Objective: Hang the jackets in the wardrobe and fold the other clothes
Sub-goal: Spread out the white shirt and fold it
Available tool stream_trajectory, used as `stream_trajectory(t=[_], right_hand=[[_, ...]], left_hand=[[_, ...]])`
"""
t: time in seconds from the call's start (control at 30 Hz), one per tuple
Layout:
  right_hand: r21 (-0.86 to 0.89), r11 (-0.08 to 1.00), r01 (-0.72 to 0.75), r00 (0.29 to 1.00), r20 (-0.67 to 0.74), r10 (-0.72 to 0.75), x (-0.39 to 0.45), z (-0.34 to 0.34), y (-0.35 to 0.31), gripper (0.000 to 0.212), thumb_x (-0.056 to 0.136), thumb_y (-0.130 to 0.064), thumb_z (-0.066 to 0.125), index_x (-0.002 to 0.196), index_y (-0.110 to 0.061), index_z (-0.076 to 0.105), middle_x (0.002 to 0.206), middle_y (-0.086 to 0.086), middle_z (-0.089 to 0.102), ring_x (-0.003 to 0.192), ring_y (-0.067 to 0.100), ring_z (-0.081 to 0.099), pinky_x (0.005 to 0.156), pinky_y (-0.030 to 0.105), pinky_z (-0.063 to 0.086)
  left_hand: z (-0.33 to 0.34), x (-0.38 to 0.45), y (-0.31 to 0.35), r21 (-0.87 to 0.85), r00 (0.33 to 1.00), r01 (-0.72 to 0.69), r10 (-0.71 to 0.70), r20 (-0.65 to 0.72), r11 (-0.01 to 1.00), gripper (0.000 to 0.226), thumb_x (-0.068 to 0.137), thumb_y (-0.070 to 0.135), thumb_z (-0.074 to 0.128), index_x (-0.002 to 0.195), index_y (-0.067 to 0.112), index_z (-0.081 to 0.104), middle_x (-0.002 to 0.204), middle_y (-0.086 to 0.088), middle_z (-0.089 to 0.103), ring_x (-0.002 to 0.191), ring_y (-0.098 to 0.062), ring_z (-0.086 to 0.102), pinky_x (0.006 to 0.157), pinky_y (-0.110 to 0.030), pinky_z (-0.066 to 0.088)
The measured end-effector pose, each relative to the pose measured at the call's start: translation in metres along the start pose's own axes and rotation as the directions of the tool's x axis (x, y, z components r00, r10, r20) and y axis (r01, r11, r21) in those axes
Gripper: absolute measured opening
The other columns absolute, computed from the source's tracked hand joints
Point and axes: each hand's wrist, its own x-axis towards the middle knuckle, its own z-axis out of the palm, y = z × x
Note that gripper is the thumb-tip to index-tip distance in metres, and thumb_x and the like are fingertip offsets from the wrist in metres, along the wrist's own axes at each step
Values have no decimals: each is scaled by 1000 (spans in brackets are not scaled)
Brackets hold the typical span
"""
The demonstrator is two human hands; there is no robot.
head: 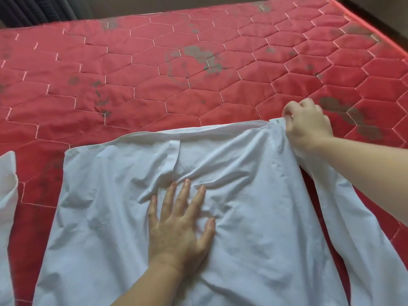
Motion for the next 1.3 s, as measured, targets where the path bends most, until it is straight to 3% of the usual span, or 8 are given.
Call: stream_trajectory(t=[0.17,0.43,0.53,0.63,0.83,1.0,1.1,1.3], right_hand=[[-8,943,333,939,94,-331,-52,11,3,37,90,-48,42,111,-23,60,116,6,57,108,31,52,91,44,36],[-91,967,-236,964,100,245,-91,-22,65,81,80,-67,56,141,-19,33,137,10,38,126,33,38,100,48,33],[102,876,-471,847,327,418,-100,-30,80,57,75,-56,70,106,-11,52,101,12,55,88,29,57,74,37,45],[332,803,-494,843,409,350,-101,-47,75,32,77,-19,69,59,-16,44,57,6,41,48,18,35,44,22,27],[310,951,-12,998,-51,29,-90,-118,4,27,73,-17,58,52,-11,42,52,0,34,51,15,30,46,30,27],[516,853,78,819,455,-350,-96,-81,-81,21,90,-39,60,98,-21,68,89,-8,66,79,6,59,72,27,50],[386,903,191,866,367,-340,-95,-47,-64,29,89,-34,59,114,-22,65,115,-6,66,104,13,60,92,29,47],[123,976,182,911,351,-214,-98,-16,-54,55,82,-60,61,123,-24,54,118,-3,57,110,21,55,87,35,45]], left_hand=[[3,0,-2,7,1000,-6,6,-30,1000,66,82,60,40,143,38,43,153,3,41,142,-24,33,114,-53,17],[5,2,-1,0,999,21,-21,-31,1000,65,83,62,34,144,40,40,155,4,37,144,-24,30,116,-52,14],[4,0,-1,-1,999,42,-42,-16,999,68,82,64,29,146,42,38,158,6,32,147,-22,25,117,-53,12],[1,1,1,-3,999,46,-46,-8,999,70,81,67,23,147,44,33,160,9,26,149,-19,18,119,-51,8],[0,0,3,-19,998,58,-58,7,998,73,80,69,16,149,47,25,162,12,17,150,-15,8,120,-48,2],[-3,0,3,-19,998,51,-51,25,999,73,80,69,14,149,47,24,162,12,14,150,-16,6,120,-48,-1],[-4,0,3,-24,998,49,-48,39,999,74,80,68,14,150,45,24,163,11,14,151,-16,5,120,-49,-1],[-4,-1,2,-35,998,49,-47,45,998,73,81,68,14,150,45,24,163,13,12,151,-16,3,120,-48,-5]])
